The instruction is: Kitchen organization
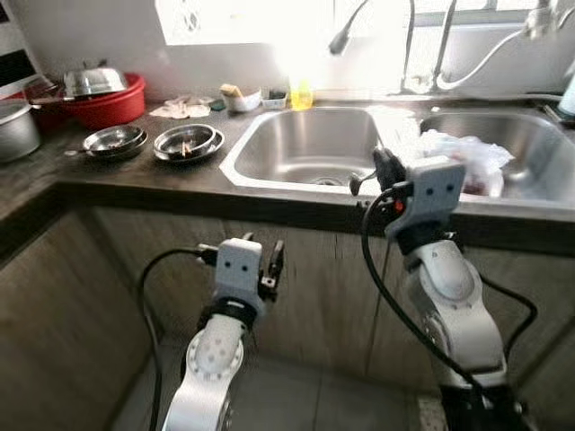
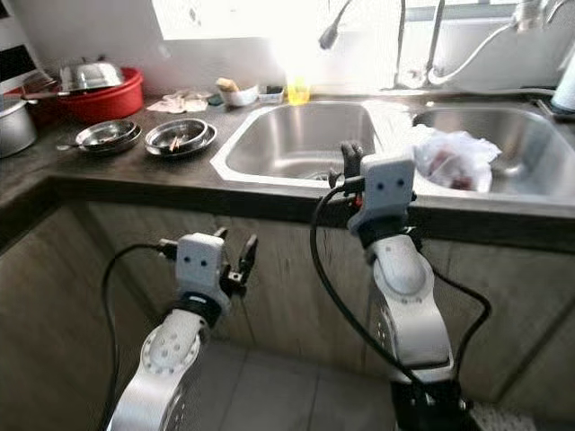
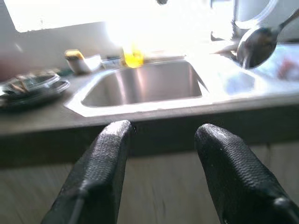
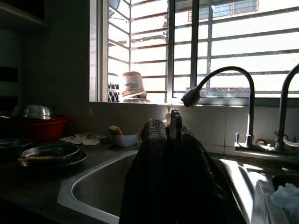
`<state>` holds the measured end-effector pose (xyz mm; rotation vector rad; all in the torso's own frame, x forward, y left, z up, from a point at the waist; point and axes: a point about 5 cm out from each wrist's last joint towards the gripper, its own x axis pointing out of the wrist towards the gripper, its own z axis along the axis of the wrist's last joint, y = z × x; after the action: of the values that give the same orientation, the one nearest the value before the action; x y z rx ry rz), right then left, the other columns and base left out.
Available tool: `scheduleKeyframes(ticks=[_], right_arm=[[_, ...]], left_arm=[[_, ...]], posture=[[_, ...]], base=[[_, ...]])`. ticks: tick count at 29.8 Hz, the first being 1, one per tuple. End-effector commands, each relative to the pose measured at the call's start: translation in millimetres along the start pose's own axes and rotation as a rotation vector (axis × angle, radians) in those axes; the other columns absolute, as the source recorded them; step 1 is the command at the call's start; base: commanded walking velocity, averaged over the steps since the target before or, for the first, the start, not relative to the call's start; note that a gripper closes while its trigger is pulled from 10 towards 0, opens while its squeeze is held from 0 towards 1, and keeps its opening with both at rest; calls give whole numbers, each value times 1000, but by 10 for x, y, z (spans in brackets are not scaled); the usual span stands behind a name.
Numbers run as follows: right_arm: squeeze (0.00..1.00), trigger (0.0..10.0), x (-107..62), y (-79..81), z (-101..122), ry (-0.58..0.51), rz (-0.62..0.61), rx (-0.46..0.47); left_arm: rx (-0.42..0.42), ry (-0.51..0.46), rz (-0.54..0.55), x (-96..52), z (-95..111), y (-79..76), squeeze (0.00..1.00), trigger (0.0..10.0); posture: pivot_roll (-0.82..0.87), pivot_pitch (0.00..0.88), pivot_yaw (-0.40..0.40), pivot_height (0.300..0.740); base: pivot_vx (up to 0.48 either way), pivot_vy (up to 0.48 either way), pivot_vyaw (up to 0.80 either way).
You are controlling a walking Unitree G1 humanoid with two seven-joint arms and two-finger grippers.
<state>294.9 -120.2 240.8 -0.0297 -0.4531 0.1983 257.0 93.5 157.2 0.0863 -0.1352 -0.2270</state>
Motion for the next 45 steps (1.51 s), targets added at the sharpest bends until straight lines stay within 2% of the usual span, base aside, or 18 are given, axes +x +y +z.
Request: scheduleKeyframes(ticks=[1,17,22,25,30,31,34,36,41,45], right_arm=[[0,10000,27,99,71,-35,37,13],[0,10000,3,85,14,-12,33,-2],[0,10000,12,54,-30,16,19,-40],[0,10000,30,10,-98,59,7,-108],[0,10000,57,-50,-150,96,-11,-148],[0,10000,84,-95,-201,132,-18,-184],[0,10000,113,-164,-256,170,-43,-209],[0,10000,131,-214,-358,236,-43,-240],[0,10000,162,-244,-447,282,-42,-285],[0,10000,191,-298,-598,355,-38,-318]], left_arm=[[13,10,23,-15,-11,67,0,10000],[6,13,10,-21,-22,40,0,10000],[8,16,8,-32,-34,34,0,10000],[8,15,1,-34,-37,23,0,10000],[-16,31,-11,-30,-50,5,0,10000],[-11,27,-13,-29,-48,-2,0,10000],[-12,26,-19,-32,-49,-10,0,10000],[-13,26,-20,-36,-54,-11,0,10000],[-12,27,-23,-42,-54,-12,0,10000],[-14,25,-26,-52,-46,-19,0,10000]], posture=[[24,9,14,740],[25,3,9,740],[25,1,7,740],[24,0,9,740],[25,0,10,740],[27,0,10,740],[27,0,10,740],[27,0,10,740],[30,2,13,740],[34,6,11,740]], base=[[480,0,0],[480,0,0],[480,0,0],[480,0,0],[376,0,0],[0,0,0],[0,0,0],[0,0,0],[0,0,0],[0,0,0]])
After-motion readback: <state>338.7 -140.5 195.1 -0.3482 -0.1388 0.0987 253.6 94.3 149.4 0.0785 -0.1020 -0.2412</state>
